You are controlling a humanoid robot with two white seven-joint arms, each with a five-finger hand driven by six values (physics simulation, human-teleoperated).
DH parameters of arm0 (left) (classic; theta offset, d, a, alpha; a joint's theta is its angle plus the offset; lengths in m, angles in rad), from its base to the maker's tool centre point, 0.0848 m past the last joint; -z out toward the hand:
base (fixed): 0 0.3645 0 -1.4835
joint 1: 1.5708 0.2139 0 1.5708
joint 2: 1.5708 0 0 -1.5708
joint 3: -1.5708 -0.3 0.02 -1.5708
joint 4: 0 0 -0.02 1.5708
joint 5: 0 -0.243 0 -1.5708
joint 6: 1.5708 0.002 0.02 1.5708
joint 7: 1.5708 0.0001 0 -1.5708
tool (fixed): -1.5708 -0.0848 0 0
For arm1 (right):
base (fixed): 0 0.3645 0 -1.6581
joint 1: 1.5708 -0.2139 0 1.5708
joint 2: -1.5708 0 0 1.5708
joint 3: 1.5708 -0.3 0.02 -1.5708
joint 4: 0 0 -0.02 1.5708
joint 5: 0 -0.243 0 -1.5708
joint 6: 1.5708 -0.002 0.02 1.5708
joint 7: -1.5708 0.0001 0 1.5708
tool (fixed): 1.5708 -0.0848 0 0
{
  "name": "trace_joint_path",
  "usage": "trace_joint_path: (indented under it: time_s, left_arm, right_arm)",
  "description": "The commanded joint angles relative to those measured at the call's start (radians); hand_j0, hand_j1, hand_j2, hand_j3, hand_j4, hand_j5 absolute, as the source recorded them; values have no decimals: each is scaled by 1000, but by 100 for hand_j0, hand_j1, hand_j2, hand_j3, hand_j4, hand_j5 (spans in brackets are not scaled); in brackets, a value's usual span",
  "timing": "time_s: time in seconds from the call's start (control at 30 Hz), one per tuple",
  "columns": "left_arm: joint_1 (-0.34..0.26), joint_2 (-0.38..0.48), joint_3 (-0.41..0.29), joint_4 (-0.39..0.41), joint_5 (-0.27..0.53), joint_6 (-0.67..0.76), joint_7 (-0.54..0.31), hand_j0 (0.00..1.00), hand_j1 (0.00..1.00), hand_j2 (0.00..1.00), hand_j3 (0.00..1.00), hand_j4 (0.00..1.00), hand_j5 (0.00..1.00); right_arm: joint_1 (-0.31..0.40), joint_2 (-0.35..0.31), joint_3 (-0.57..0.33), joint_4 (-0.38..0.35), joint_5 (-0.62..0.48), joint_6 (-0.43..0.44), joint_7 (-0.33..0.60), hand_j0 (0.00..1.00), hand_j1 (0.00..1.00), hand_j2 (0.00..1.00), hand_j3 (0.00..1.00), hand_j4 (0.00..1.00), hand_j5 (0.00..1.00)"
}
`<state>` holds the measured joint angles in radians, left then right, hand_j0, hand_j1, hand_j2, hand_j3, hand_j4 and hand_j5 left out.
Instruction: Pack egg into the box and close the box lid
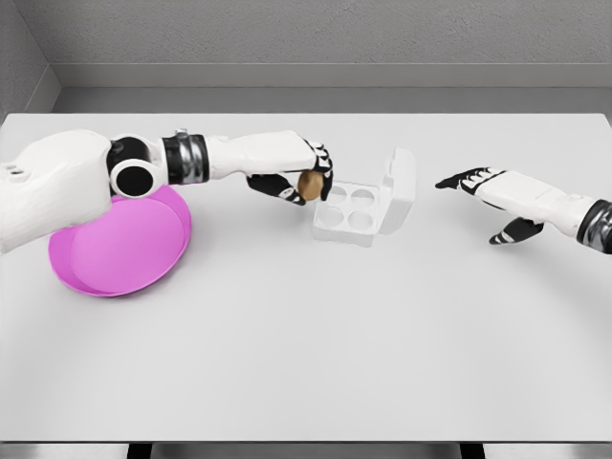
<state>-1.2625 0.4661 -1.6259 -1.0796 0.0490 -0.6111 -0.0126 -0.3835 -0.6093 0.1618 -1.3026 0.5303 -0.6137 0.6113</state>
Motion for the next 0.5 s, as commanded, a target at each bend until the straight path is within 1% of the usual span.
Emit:
trace_joint_path:
  time_s: [0.0,0.17,0.47]
  left_arm:
    - [0,-23,3,15,8,0,0,38,38,38,38,38,38]
    - [0,-50,3,36,11,0,0,38,38,38,38,38,38]
    - [-2,-69,1,46,11,0,0,37,37,37,37,37,37]
  right_arm:
    - [0,0,-1,0,-7,3,0,100,100,100,100,100,100]
    - [0,-1,-1,0,-6,3,0,100,100,100,100,100,100]
    - [0,-1,-1,-1,-7,3,0,100,100,100,100,100,100]
